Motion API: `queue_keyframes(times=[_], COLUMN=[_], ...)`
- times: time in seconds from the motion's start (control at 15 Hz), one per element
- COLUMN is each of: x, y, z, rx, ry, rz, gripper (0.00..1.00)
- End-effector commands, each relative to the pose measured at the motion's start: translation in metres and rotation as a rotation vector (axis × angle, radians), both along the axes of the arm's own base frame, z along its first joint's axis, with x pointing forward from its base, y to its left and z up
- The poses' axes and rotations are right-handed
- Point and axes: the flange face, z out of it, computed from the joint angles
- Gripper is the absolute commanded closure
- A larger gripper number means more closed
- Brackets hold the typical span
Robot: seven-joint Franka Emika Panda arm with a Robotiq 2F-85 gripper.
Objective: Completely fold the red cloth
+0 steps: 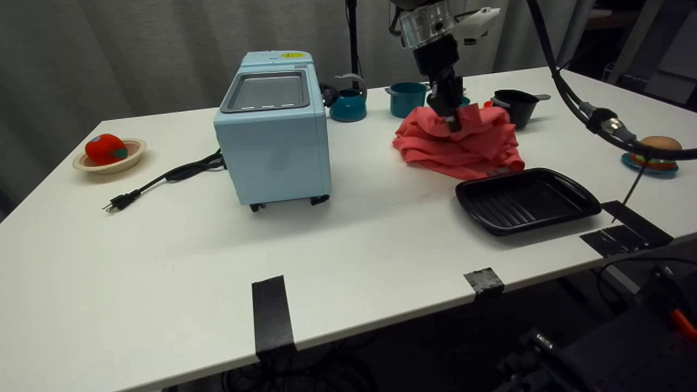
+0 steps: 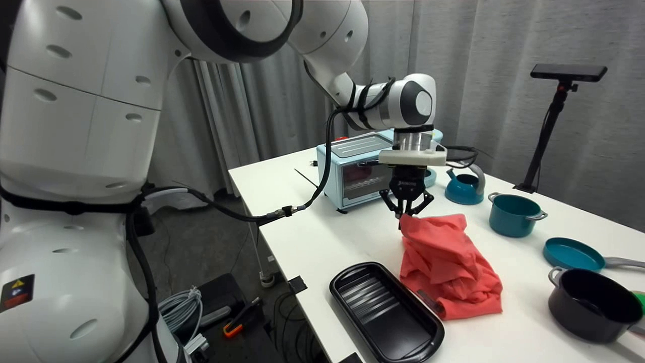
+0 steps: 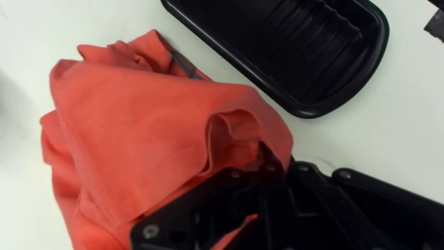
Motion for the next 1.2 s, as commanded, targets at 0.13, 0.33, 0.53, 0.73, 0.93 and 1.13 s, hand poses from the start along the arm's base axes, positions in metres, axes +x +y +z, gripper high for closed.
queue_keyframes(times=[0.13, 0.33, 0.53, 0.73, 0.93, 1.13], x=[-0.016, -0.021, -0.018, -0.013, -0.001, 0.003], y=[0.003, 0.002, -0.004, -0.017, -0.044, -0.071], z=[-0.021, -0.032, -0.027, -0.014, 0.013, 0.028], rx=[0.059, 0.059, 0.023, -0.015, -0.06, -0.129], ry=[0.023, -0.003, -0.131, -0.225, -0.306, -0.349], rz=[-0.115, -0.158, -0.197, -0.227, -0.269, -0.303], gripper=[0.99, 0.71, 0.55, 0.32, 0.1, 0.0])
